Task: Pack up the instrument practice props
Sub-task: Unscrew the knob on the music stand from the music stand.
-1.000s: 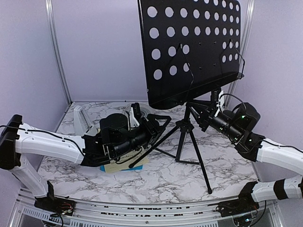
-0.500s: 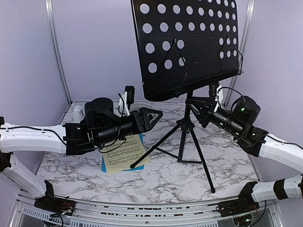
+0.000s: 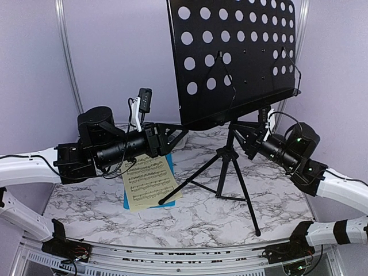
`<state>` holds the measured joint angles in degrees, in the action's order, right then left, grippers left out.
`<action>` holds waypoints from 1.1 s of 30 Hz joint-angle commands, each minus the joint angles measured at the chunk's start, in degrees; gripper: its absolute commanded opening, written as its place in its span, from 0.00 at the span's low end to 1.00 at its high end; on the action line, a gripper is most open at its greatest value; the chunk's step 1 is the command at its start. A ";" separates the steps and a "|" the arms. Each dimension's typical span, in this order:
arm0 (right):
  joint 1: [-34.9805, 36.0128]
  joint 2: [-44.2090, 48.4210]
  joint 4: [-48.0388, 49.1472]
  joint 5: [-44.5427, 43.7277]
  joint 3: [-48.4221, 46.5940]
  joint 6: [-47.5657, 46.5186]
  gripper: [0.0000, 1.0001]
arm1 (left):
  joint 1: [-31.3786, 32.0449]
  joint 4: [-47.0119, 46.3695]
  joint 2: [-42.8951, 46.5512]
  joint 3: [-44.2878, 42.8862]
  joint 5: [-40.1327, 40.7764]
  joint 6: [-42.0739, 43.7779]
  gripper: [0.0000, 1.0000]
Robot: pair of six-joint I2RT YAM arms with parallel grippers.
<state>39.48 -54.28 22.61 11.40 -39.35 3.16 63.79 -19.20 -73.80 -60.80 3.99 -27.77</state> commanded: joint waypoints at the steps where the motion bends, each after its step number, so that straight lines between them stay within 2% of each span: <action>1: 0.30 3.35 6.08 -1.86 1.67 0.93 0.00 | -0.24 2.15 2.05 -1.16 -1.55 3.78 0.69; 6: 0.30 3.64 6.34 -1.89 3.89 0.51 0.00 | -0.24 2.33 1.91 -1.58 -2.44 4.22 0.69; 10: 0.27 4.30 5.42 -3.14 3.76 0.36 0.07 | -0.24 2.80 1.76 -2.22 -2.73 5.32 0.69; 15: 0.25 4.82 4.56 -3.72 2.13 0.30 0.35 | -0.24 4.37 0.21 -3.57 -2.84 7.34 0.70; 18: 0.21 4.14 4.32 -3.69 1.19 0.44 0.45 | -0.24 4.13 -0.40 -3.79 -2.93 8.07 0.70; 29: 0.32 3.06 8.95 -0.06 2.86 1.70 0.49 | -0.24 3.07 -1.09 -4.55 -4.08 9.40 0.70; 33: 0.28 5.56 8.02 0.48 4.50 1.51 0.54 | -0.24 2.94 -1.26 -4.51 -4.85 9.25 0.70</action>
<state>39.55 -51.81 27.07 10.41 -35.09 4.32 63.79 -15.59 -74.59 -63.90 0.56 -19.03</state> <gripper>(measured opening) 0.517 0.700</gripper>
